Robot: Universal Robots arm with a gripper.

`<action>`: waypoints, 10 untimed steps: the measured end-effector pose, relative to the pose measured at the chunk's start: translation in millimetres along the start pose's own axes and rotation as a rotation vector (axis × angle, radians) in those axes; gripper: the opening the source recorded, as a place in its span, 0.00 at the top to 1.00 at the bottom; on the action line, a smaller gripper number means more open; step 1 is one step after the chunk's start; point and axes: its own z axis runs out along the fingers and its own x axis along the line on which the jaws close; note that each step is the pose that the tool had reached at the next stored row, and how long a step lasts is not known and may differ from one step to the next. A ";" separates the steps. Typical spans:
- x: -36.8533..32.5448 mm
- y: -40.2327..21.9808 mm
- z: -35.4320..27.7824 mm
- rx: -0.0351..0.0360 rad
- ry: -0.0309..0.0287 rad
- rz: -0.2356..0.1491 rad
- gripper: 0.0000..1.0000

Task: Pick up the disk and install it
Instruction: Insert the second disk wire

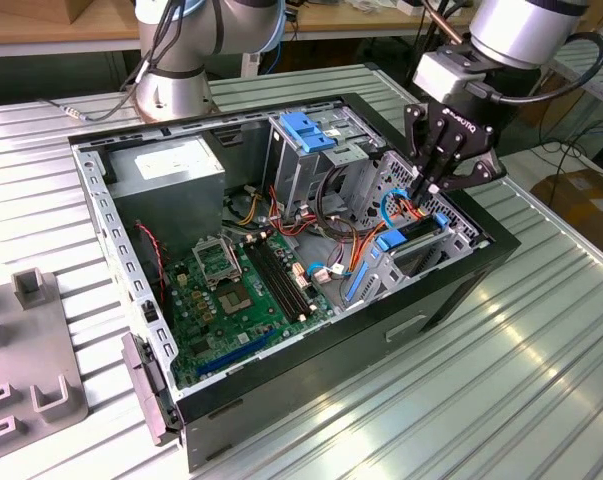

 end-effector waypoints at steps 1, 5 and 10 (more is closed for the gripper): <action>0.9 1.5 0.4 0.0004 -0.0008 -0.002 0.84; 7.5 3.6 2.0 0.0123 -0.0096 -0.006 0.84; 13.2 5.6 2.9 0.0258 -0.0559 -0.010 0.84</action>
